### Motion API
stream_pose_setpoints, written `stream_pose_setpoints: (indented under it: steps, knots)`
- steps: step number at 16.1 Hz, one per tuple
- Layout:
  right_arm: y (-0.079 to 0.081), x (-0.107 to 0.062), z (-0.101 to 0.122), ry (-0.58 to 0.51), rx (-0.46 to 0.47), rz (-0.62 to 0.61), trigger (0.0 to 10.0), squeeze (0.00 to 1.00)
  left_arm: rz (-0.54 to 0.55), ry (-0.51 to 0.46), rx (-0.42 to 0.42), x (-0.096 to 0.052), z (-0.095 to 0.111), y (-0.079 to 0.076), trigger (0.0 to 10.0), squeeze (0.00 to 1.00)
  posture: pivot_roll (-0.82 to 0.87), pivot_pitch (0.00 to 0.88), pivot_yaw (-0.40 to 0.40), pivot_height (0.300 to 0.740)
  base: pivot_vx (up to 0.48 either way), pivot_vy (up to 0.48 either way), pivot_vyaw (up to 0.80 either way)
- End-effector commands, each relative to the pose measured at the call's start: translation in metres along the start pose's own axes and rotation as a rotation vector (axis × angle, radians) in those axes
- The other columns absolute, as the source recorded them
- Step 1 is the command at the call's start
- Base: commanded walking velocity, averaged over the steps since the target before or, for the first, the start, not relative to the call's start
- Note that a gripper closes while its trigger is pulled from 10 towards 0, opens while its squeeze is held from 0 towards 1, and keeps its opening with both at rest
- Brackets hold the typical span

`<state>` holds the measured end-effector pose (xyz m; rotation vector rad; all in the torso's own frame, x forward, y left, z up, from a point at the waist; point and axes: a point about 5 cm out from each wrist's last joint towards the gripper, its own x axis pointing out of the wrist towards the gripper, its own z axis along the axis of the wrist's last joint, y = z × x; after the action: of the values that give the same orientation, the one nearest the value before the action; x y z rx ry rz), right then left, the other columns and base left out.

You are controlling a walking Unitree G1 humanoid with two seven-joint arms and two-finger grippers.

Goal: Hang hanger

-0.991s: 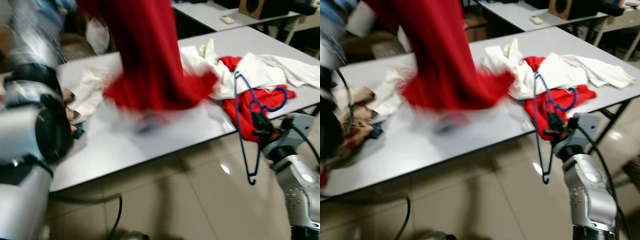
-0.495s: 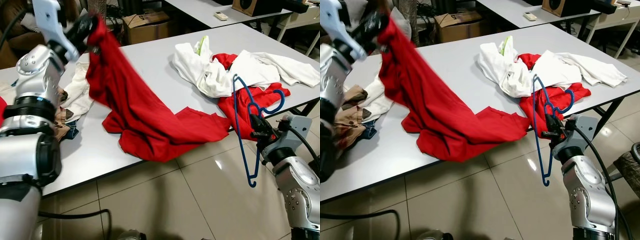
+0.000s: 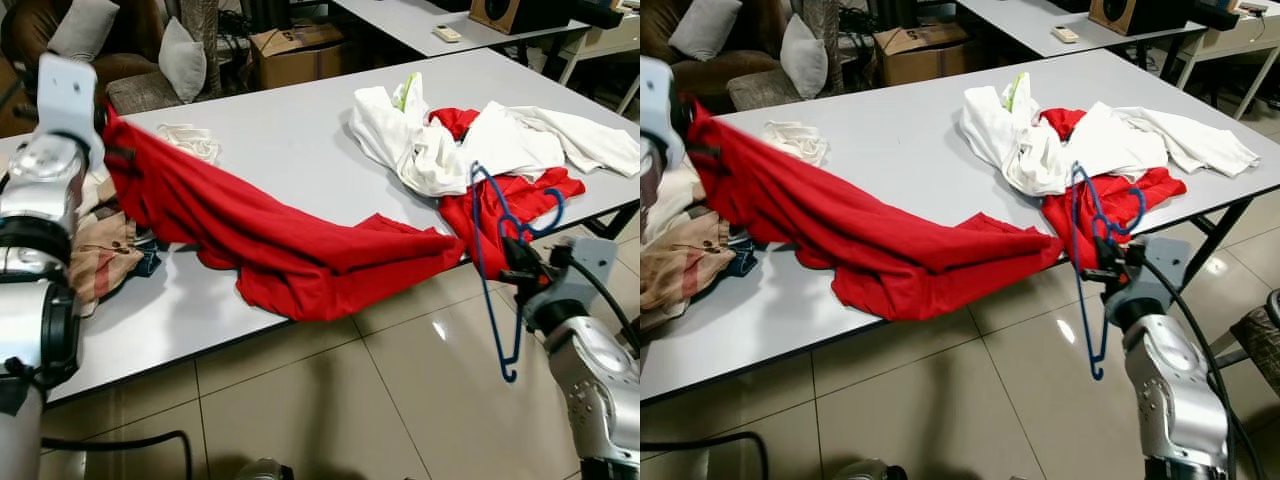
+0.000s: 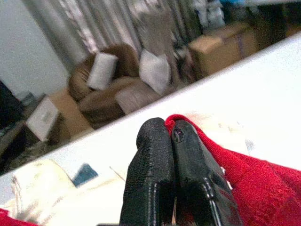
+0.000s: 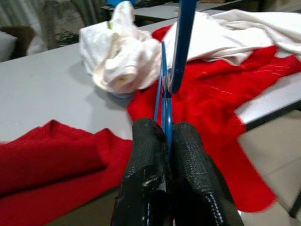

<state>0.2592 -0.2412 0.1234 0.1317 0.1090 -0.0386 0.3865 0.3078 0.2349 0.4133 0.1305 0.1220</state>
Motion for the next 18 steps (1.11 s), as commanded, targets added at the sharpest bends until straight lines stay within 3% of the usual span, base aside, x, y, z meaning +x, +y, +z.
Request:
stream_pose_setpoints:
  steps: [1,2,3,4,5,7,9,10,11,12,13,14,15,17,18]
  knots:
    - [-0.004,-0.003,0.008,-0.042,0.008,-0.017,10.0,0.00,-0.093,0.086,0.078,-0.002,-0.013,-0.004,10.0,0.80,-0.09,0.000,0.074,0.740,0.000,0.000,0.00]
    - [-0.005,-0.006,0.009,-0.048,0.012,-0.018,10.0,0.00,-0.208,0.156,0.145,-0.004,-0.025,-0.011,10.0,1.00,-0.09,0.000,0.078,0.740,0.000,0.000,0.00]
    - [-0.008,-0.015,0.008,-0.065,0.016,-0.024,10.0,0.00,-0.360,0.246,0.226,-0.011,-0.043,-0.016,10.0,1.00,-0.10,0.000,0.083,0.740,0.000,0.000,0.00]
    - [-0.012,-0.020,0.008,-0.073,0.021,-0.048,10.0,0.00,-0.420,0.298,0.298,-0.015,-0.050,-0.013,10.0,1.00,-0.11,0.000,0.086,0.740,0.000,0.000,0.00]
    - [-0.015,-0.025,0.009,-0.086,0.024,-0.065,10.0,0.00,-0.445,0.341,0.377,-0.019,-0.056,-0.007,10.0,1.00,-0.11,0.000,0.089,0.740,0.000,0.000,0.00]
    - [-0.019,-0.031,0.012,-0.109,0.035,-0.088,10.0,0.00,-0.452,0.350,0.408,-0.023,-0.058,0.001,10.0,1.00,-0.13,0.000,0.090,0.740,0.000,0.000,0.00]
    - [-0.037,-0.051,0.015,-0.140,0.038,-0.180,10.0,0.00,-0.491,0.203,0.294,-0.025,-0.039,0.011,10.0,1.00,-0.14,0.000,0.080,0.740,0.000,0.000,0.00]
    - [-0.040,-0.054,0.014,-0.137,0.042,-0.199,10.0,0.00,-0.496,0.167,0.276,-0.025,-0.034,0.013,10.0,1.00,-0.14,0.000,0.078,0.740,0.000,0.000,0.00]
    - [-0.047,-0.065,-0.004,-0.053,0.019,-0.235,10.0,0.00,-0.622,-0.115,0.042,-0.021,0.004,-0.005,10.0,1.00,-0.13,0.004,0.068,0.740,0.000,0.000,0.00]
    - [-0.047,-0.067,-0.010,-0.022,0.005,-0.237,10.0,0.00,-0.677,-0.188,-0.007,-0.022,0.013,-0.013,10.0,1.00,-0.13,0.003,0.067,0.740,0.000,0.000,0.00]
    - [-0.043,-0.067,-0.022,0.035,-0.012,-0.217,10.0,0.00,-0.767,-0.236,-0.023,-0.022,0.019,-0.030,10.0,1.00,-0.14,0.012,0.069,0.740,0.000,0.000,0.00]
    - [-0.041,-0.067,-0.035,0.091,-0.014,-0.216,10.0,0.00,-0.846,-0.229,-0.012,-0.023,0.015,-0.052,10.0,0.21,-0.14,0.012,0.069,0.740,0.000,0.000,0.00]
    - [-0.039,-0.066,-0.051,0.178,-0.015,-0.226,10.0,0.00,-0.923,-0.242,-0.015,-0.025,0.011,-0.083,10.0,0.00,-0.14,0.022,0.066,0.740,0.000,0.000,0.00]
    - [-0.038,-0.065,-0.071,0.278,-0.003,-0.266,10.0,0.00,-1.027,-0.267,-0.026,-0.032,0.007,-0.138,10.0,0.00,-0.15,0.019,0.074,0.740,0.000,0.000,0.00]
    - [-0.037,-0.065,-0.076,0.307,-0.001,-0.263,10.0,0.00,-1.062,-0.271,-0.020,-0.036,0.007,-0.159,10.0,0.00,-0.16,0.017,0.082,0.740,0.000,0.000,0.00]
